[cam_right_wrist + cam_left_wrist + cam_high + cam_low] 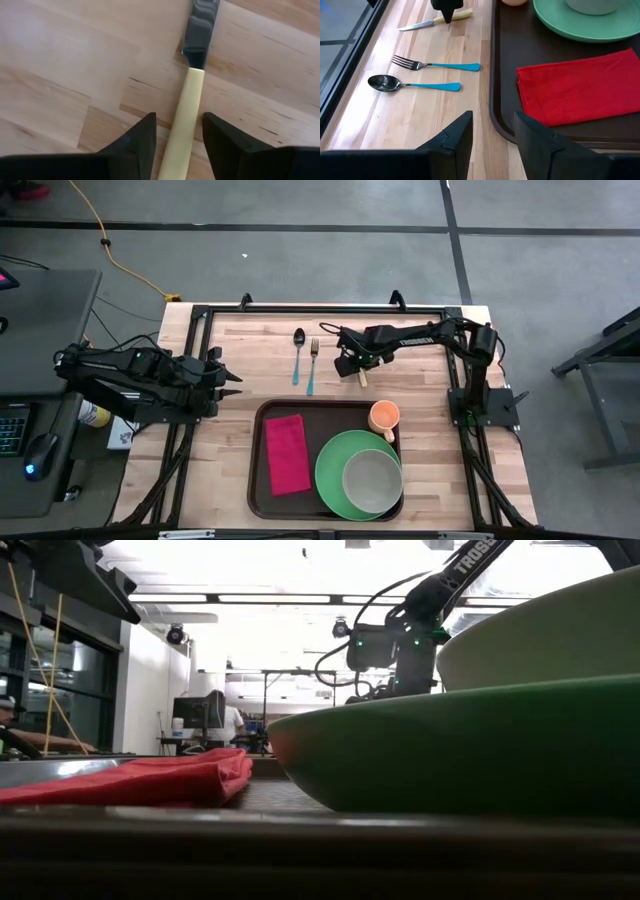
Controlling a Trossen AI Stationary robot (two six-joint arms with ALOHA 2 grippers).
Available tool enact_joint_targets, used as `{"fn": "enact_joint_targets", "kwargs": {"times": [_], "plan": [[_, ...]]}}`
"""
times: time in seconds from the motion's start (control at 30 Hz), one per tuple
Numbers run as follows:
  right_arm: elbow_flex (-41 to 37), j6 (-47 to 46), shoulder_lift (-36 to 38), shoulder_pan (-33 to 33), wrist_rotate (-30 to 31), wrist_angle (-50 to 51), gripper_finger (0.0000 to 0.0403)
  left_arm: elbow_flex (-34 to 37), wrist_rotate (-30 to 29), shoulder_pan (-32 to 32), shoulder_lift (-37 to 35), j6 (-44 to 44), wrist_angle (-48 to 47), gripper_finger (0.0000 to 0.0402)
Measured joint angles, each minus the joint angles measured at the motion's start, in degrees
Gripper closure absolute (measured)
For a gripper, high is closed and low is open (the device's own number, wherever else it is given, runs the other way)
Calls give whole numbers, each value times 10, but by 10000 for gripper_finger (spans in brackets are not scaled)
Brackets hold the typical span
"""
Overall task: Set up tray
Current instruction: Put the yellow knife on top of the red napkin
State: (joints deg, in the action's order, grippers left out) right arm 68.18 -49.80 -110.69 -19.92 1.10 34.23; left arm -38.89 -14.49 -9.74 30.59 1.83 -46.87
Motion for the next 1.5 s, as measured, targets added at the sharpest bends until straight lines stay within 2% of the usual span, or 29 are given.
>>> {"fn": "enact_joint_targets", "kwargs": {"times": [0.3,0.47,0.63,1.0,1.3,1.5], "plan": [[0,4,-18,1,1,-8,242,0,0,0,0,0,0,229],[2,-3,-31,1,-1,-6,245,0,0,0,0,0,0,229],[1,2,-32,1,1,-6,271,0,0,0,0,0,0,229],[0,10,-32,0,-1,-11,354,0,-2,0,0,0,0,229],[0,18,-32,0,-6,-17,389,0,-3,0,0,0,-15,229],[0,18,-21,2,-6,-9,391,0,-2,0,0,0,-15,229]]}}
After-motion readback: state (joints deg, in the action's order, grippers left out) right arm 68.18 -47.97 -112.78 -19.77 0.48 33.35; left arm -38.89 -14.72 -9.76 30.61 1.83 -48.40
